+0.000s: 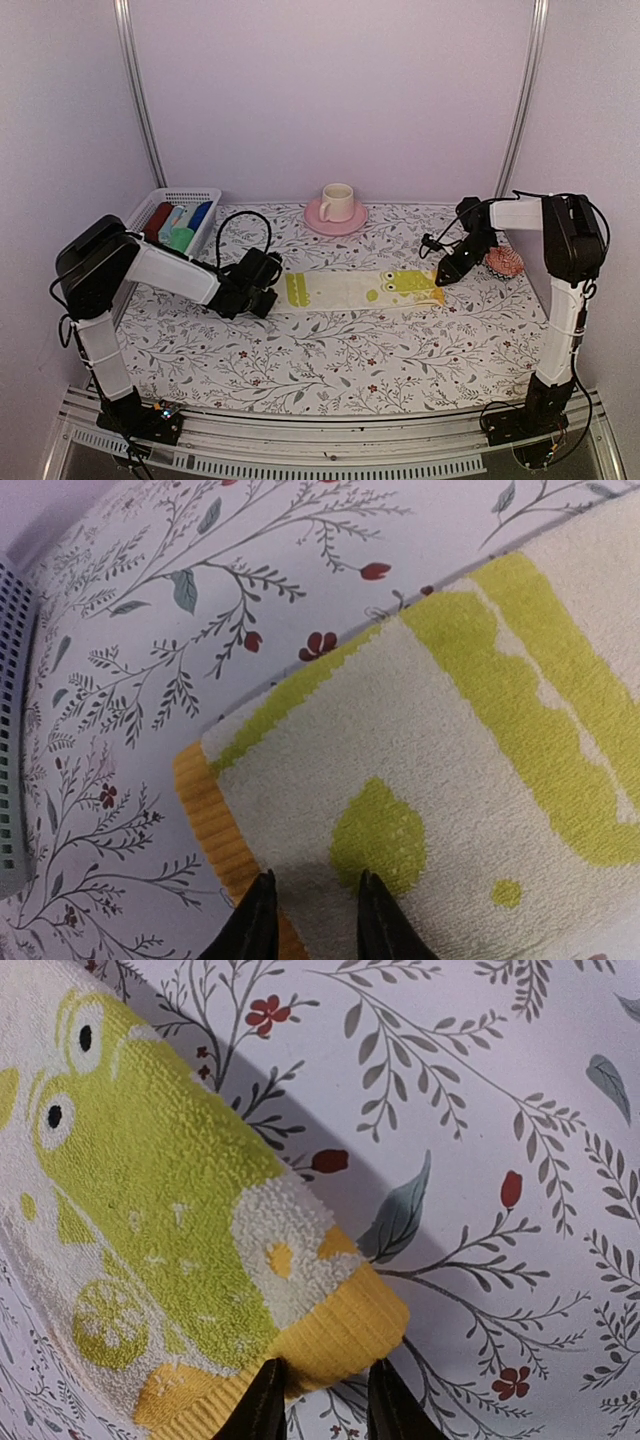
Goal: Roll the towels
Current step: Smooth out the towel at the center of the board.
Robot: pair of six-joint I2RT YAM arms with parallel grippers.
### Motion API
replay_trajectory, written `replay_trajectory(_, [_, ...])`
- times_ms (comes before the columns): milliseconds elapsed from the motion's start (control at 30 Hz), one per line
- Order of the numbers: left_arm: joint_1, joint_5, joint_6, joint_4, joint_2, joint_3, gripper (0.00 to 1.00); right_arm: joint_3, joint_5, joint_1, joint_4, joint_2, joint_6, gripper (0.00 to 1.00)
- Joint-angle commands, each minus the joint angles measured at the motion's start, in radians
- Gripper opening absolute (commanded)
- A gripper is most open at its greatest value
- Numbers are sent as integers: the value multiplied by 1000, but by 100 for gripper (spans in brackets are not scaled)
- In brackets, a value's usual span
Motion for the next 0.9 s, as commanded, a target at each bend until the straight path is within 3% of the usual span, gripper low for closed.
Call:
replay_trajectory(0, [-1, -10, -19, -11, -54, 11, 30, 3, 52, -7, 21, -85, -12, 34])
replay_trajectory(233, [2, -23, -15, -15, -165, 18, 37, 23, -24, 11, 42, -162, -36, 36])
replay_trajectory(333, [5, 19, -8, 10, -172, 39, 36, 53, -91, 40, 50, -170, -40, 27])
replay_trajectory(467, [12, 115, -18, 53, -130, 73, 19, 125, -252, 71, 36, -141, -24, 6])
replay_trajectory(567, [29, 170, -33, 68, -74, 101, 2, 149, -358, 72, 41, -94, 4, 3])
replay_trajectory(867, [91, 183, -39, 59, 51, 124, 0, 91, -321, 59, 74, 18, 16, 2])
